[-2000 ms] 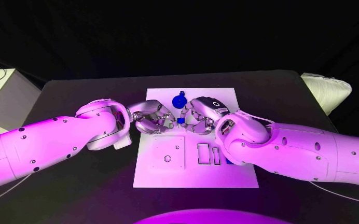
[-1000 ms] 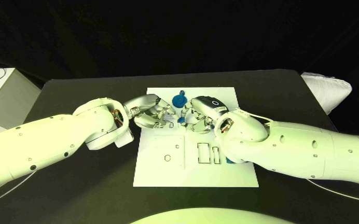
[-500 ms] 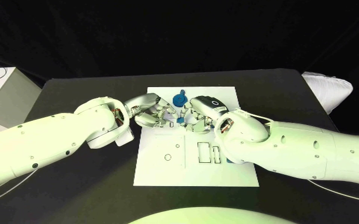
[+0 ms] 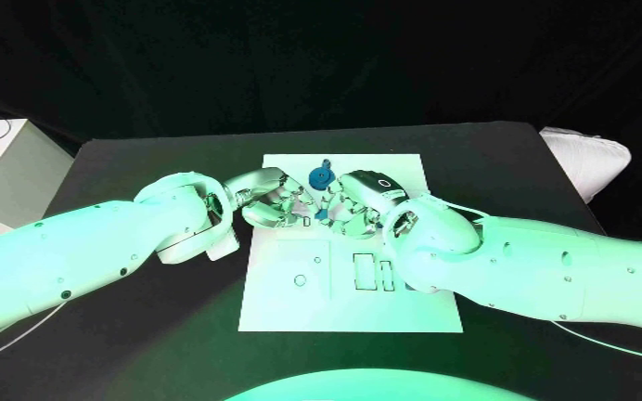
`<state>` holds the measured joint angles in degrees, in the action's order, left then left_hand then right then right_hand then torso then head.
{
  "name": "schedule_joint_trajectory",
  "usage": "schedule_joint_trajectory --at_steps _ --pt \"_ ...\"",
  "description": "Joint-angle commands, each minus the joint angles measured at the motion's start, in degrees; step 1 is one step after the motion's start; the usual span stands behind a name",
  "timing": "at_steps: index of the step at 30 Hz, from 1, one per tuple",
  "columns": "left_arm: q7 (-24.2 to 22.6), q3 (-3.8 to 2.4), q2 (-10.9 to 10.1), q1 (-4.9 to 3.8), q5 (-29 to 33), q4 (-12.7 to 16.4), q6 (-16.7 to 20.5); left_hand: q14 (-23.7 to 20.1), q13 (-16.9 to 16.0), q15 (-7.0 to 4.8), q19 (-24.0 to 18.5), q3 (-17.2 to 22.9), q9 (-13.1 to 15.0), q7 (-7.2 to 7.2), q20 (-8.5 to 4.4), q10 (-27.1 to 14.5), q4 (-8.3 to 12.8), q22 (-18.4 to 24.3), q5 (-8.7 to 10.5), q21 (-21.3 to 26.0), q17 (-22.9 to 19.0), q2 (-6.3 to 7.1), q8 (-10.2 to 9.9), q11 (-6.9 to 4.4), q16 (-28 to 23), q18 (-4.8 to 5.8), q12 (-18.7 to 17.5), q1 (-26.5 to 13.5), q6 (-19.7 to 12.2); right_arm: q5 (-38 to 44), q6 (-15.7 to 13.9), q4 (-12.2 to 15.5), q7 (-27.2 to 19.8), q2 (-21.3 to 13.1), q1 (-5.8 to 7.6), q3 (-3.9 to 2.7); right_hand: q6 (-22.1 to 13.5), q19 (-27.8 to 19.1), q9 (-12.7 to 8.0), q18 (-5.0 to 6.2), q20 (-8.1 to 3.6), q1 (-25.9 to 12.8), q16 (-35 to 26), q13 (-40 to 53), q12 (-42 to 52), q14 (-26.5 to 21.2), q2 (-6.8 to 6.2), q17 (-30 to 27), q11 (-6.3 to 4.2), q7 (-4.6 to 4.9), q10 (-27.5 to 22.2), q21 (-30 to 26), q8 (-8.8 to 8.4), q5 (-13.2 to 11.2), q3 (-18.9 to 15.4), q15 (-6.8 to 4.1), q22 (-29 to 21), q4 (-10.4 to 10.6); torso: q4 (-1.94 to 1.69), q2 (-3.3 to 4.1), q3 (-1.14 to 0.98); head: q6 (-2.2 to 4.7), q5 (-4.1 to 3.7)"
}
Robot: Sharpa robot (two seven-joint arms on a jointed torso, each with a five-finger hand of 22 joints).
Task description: Assemble the parts on the task board
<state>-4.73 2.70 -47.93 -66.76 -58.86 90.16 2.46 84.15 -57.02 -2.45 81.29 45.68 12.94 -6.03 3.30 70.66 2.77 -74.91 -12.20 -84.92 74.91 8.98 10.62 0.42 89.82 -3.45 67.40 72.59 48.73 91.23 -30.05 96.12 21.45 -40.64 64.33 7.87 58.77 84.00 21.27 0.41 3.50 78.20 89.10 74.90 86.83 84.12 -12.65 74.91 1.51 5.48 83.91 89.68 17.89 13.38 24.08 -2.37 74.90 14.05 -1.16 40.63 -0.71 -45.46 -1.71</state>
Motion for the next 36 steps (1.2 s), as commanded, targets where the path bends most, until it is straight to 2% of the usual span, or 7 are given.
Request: schedule_joint_trajectory --at_steps 1,19,36 --pt "0.36 -0.02 0.18 0.01 -0.39 0.02 -1.43 5.85 -0.08 -0.38 0.3 0.07 -0.08 -0.14 0.03 0.49 0.19 -2.79 -0.09 -0.34 15.09 -0.08 -0.31 0.03 0.18 0.62 0.2 -0.61 -0.14 0.81 -0.48 0.19 -0.23 0.0 -0.01 -0.02 0.58 6.0 0.09 -0.41 -0.27 -0.08 0.01 12.83 0.16 5.35 0.4 12.78 -0.5 -0.02 3.97 0.32 0.12 0.2 0.21 -0.46 15.1 0.03 0.03 -0.03 0.02 0.0 0.05" --pt "0.64 -0.01 0.2 0.04 -1.19 -0.65 -1.83 5.85 -0.21 -0.31 0.25 0.11 -0.04 -0.33 0.02 0.58 0.2 -2.72 -0.11 -0.31 15.09 -0.16 -0.22 0.14 0.18 0.61 0.32 -0.6 0.08 0.86 -3.04 0.9 -1.54 -0.19 -0.01 -0.02 0.65 6.0 0.11 -0.41 -0.29 -0.04 0.01 13.0 0.39 5.35 0.4 12.77 -0.57 -0.09 4.14 0.32 0.2 0.65 0.43 -0.49 15.1 -0.1 0.06 -0.01 0.0 -0.11 0.17" --pt "0.79 -0.01 0.32 0.04 -1.25 -0.63 -2.35 5.85 -0.39 -0.17 0.31 0.43 -0.02 -0.49 0.06 0.62 0.43 -2.8 -0.37 -0.34 15.09 -0.29 -0.17 0.3 0.18 0.63 0.46 -0.36 0.37 0.84 -2.99 1.08 -2.01 0.09 -0.01 -0.03 0.69 6.0 0.12 -0.41 -0.3 0.0 0.04 13.1 0.51 5.37 0.35 12.84 -0.58 -0.12 4.22 0.32 0.24 0.82 0.49 -0.51 15.1 -0.19 0.02 0.0 0.06 -0.28 0.41"
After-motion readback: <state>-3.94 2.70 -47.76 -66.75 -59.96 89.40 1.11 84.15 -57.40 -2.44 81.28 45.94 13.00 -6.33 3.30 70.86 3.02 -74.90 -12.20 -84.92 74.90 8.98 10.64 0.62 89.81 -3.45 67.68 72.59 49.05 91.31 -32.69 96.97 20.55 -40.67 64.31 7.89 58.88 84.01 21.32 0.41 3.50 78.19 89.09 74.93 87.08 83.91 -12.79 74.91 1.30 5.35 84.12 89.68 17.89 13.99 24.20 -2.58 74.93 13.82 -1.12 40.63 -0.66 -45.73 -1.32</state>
